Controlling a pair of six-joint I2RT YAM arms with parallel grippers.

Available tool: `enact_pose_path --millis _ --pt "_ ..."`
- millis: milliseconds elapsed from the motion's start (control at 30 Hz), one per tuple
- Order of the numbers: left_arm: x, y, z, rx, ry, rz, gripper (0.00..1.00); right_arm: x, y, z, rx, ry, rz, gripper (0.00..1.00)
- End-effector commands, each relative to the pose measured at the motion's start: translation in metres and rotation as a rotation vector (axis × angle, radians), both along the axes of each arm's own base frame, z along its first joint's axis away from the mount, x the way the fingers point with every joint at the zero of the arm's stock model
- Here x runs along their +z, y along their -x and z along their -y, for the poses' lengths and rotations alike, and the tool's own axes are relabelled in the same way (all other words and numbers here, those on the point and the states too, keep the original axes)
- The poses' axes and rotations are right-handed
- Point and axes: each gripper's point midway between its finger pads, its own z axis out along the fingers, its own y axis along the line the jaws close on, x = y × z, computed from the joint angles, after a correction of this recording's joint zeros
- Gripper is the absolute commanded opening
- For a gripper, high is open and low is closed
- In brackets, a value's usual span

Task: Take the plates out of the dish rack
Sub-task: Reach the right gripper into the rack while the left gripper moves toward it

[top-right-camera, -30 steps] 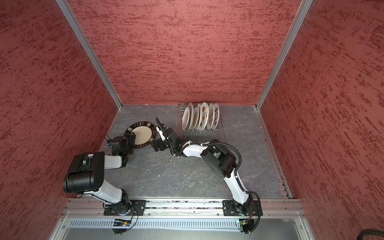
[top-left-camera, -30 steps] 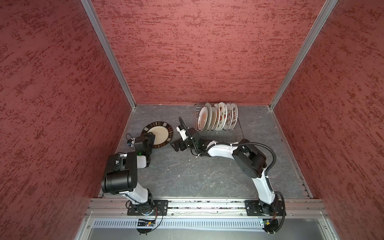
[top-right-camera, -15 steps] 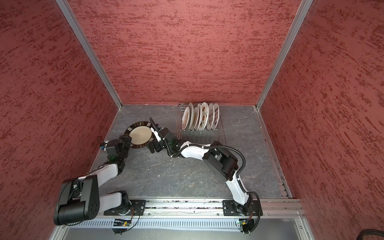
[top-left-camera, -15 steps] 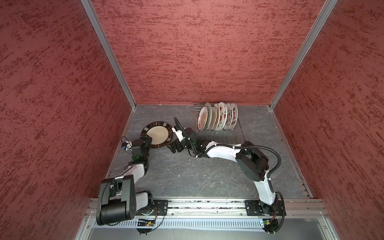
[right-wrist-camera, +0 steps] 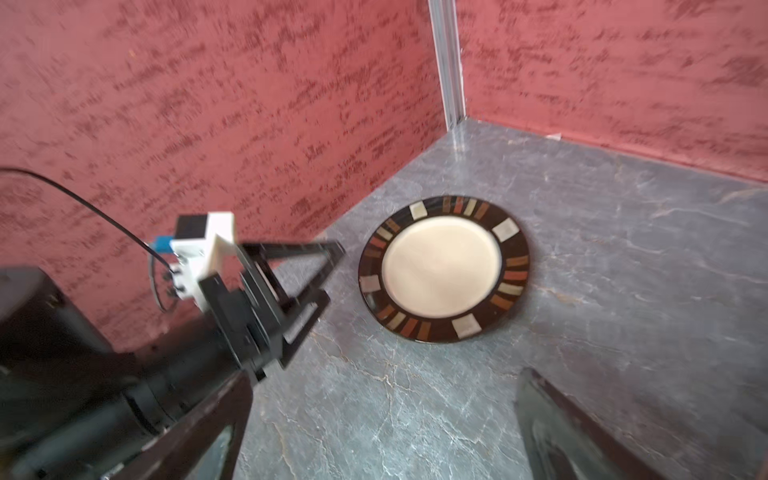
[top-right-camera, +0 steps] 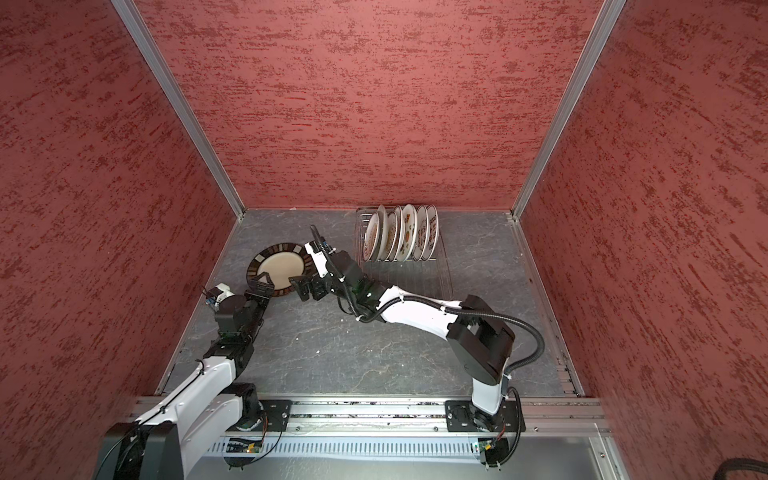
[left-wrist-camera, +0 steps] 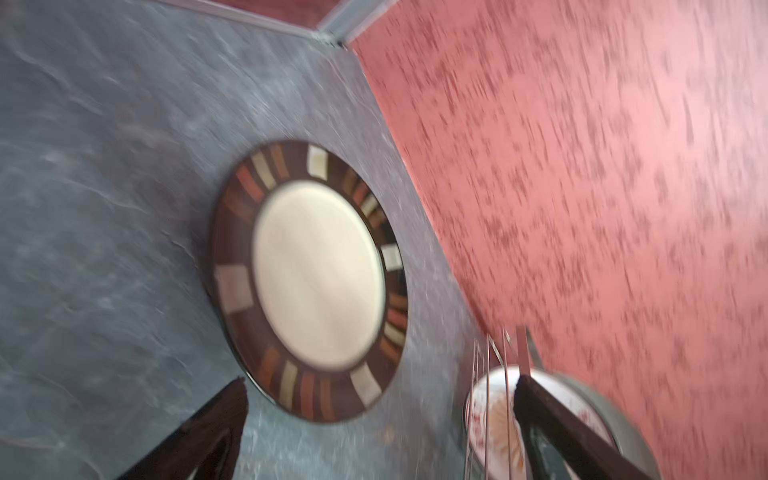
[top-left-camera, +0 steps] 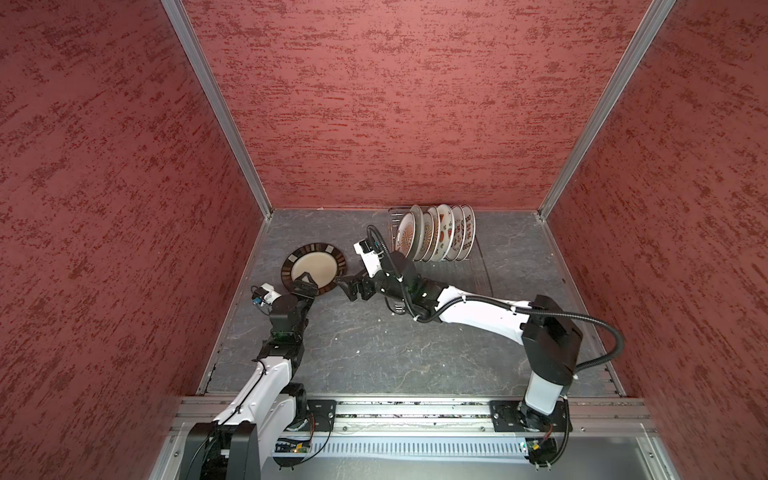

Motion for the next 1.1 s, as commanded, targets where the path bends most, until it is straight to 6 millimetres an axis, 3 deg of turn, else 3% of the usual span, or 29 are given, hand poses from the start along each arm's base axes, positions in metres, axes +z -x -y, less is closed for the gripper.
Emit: enact_pose_path --millis 0,167,233,333,433,567,600,700,800,867,933,1067 --pt "0.05 -0.005 0.035 -0.175 -0.078 0.16 0.99 0.03 0.0 0.02 -0.077 -0.053 0.025 0.99" --pt "0.076 0.009 0.082 -0.377 -0.087 0.291 0.99 0.051 0.019 0.056 -0.107 -0.158 0.004 0.99" --pt "0.082 0.018 0.099 -0.447 -0.062 0.355 0.99 0.063 0.03 0.082 -0.137 -0.22 0.045 0.99" --pt "0.098 0.036 0.132 -0.579 -0.11 0.436 0.99 0.064 0.036 0.12 -0.222 -0.271 0.078 0.99" --pt "0.113 0.05 0.147 -0.596 -0.152 0.449 0.99 0.06 0.032 0.145 -0.298 -0.246 0.062 0.99" --pt "0.128 0.063 0.152 -0.606 -0.107 0.507 1.0 0.052 0.021 0.173 -0.431 -0.209 0.06 0.99" --pt "0.136 0.067 0.158 -0.638 -0.087 0.55 0.96 0.048 0.018 0.181 -0.462 -0.21 0.053 0.99" --pt "0.163 0.071 0.172 -0.726 -0.006 0.618 1.0 0.043 0.005 0.194 -0.486 -0.237 0.015 0.99" --pt "0.185 0.072 0.184 -0.783 0.064 0.663 0.99 0.05 -0.008 0.201 -0.49 -0.25 0.013 0.99" --pt "0.184 0.069 0.193 -0.818 0.106 0.652 0.99 0.055 -0.019 0.205 -0.499 -0.228 0.015 0.99" --pt "0.169 0.066 0.203 -0.819 0.105 0.61 0.99 0.058 -0.031 0.206 -0.5 -0.178 0.037 0.99" --pt "0.138 0.06 0.213 -0.725 0.005 0.535 0.99 0.05 -0.059 0.217 -0.595 -0.086 0.055 0.88"
